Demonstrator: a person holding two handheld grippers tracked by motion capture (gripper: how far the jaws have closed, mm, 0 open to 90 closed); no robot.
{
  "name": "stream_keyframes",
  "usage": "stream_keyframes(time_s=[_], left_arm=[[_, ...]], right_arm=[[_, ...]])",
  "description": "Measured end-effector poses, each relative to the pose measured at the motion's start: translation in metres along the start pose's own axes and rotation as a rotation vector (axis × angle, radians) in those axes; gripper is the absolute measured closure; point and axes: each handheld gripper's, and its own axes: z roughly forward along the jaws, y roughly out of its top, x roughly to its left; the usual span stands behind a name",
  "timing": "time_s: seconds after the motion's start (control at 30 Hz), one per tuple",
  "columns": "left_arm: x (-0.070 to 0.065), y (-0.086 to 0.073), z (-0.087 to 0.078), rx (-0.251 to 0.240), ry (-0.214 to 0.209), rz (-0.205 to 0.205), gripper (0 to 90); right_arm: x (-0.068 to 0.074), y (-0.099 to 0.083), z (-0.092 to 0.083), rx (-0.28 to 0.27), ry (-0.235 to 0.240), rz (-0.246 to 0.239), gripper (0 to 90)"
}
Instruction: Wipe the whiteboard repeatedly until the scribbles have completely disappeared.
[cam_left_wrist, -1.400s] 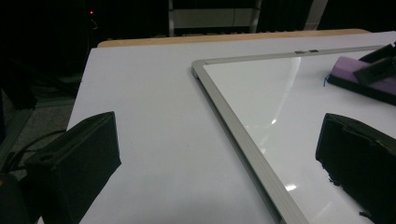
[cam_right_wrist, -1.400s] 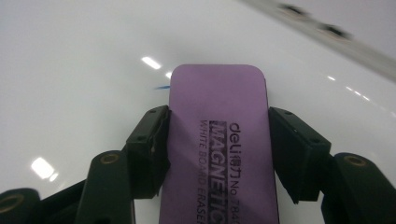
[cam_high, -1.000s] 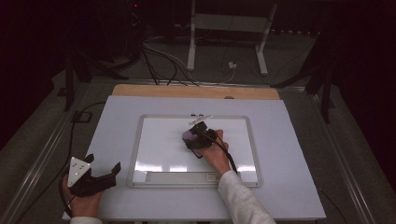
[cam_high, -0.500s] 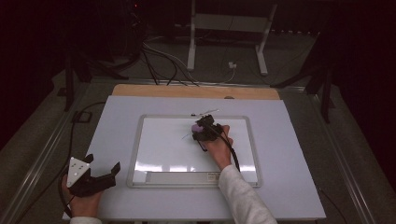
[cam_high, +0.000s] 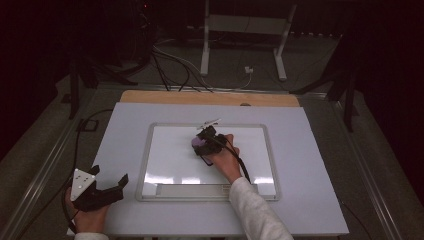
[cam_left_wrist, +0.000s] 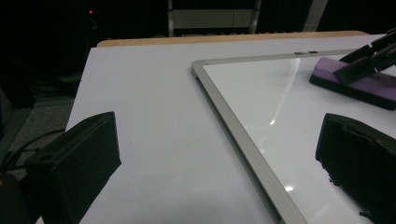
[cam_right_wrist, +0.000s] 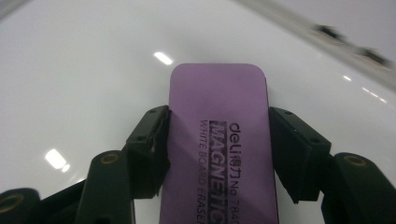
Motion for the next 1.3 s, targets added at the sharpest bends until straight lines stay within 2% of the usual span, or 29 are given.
stream_keyframes(time_s=[0.13, 0.2, 0.27, 0.3, 0.4, 0.5, 0.57, 0.6, 0.63, 0.67, 0.87, 1.0, 1.1, 1.2, 1.3], left_arm=[[0.000, 0.000, 0.000, 0.000, -0.001, 0.003, 0.6], [0.000, 0.000, 0.001, 0.002, -0.002, 0.002, 0.6], [-0.001, 0.000, 0.001, 0.003, -0.002, 0.003, 0.6], [-0.001, 0.000, 0.001, 0.004, -0.002, 0.005, 0.6], [-0.001, 0.000, 0.001, 0.004, -0.003, 0.009, 0.6], [-0.002, 0.000, 0.001, 0.004, -0.002, 0.010, 0.6], [-0.002, 0.000, 0.001, 0.003, -0.002, 0.009, 0.6], [-0.002, 0.000, 0.001, 0.003, -0.002, 0.008, 0.6], [-0.001, 0.000, 0.000, 0.002, -0.001, 0.008, 0.6], [-0.001, 0.000, 0.000, 0.002, -0.001, 0.007, 0.6], [0.000, 0.000, 0.000, 0.003, -0.003, 0.004, 0.6], [0.000, 0.000, 0.000, 0.002, -0.003, 0.006, 0.6], [-0.001, 0.000, 0.001, 0.004, -0.003, 0.008, 0.6], [-0.001, 0.000, 0.000, 0.000, -0.003, 0.006, 0.6], [0.000, 0.000, 0.000, 0.001, -0.002, 0.000, 0.6]], right_arm=[[-0.018, -0.001, 0.000, -0.011, -0.081, 0.095, 41.2], [-0.022, -0.002, 0.000, -0.013, -0.087, 0.125, 41.2], [-0.018, -0.001, 0.000, -0.011, -0.089, 0.095, 41.2], [-0.014, -0.001, 0.000, -0.008, -0.054, 0.084, 41.2], [0.002, -0.002, -0.001, -0.003, 0.024, -0.004, 41.1], [0.018, -0.001, -0.001, 0.014, 0.114, -0.115, 41.1], [0.023, 0.001, -0.002, 0.023, 0.136, -0.155, 41.1], [0.020, 0.001, 0.000, 0.017, 0.126, -0.132, 41.1], [0.020, 0.001, 0.000, 0.017, 0.126, -0.132, 41.1], [0.016, 0.002, 0.001, 0.009, 0.095, -0.113, 41.1], [-0.020, 0.000, 0.002, -0.019, -0.072, 0.080, 41.1], [-0.038, -0.004, -0.001, -0.018, -0.144, 0.158, 41.1], [-0.040, -0.005, -0.002, -0.018, -0.153, 0.166, 41.2], [-0.036, -0.004, -0.002, -0.014, -0.181, 0.140, 41.1], [-0.035, -0.005, -0.004, -0.005, -0.189, 0.131, 41.1]])
